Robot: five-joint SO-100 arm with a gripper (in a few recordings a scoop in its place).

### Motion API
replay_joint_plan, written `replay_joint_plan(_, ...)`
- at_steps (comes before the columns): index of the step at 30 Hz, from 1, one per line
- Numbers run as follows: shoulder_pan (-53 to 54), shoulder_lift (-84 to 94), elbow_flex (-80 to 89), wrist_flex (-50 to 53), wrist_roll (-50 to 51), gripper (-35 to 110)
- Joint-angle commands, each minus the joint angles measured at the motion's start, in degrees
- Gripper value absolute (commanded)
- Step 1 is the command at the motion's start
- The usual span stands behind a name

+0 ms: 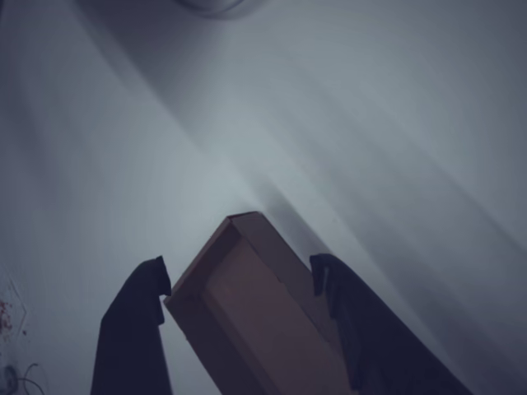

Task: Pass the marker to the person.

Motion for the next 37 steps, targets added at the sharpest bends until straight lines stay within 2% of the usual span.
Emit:
replay_joint_plan(1, -0.4, 1.9, -2.4, 0.2, -0.2, 39)
replay_joint_plan(37, -1.9, 3.1, -0.6, 1.5, 0.4, 38)
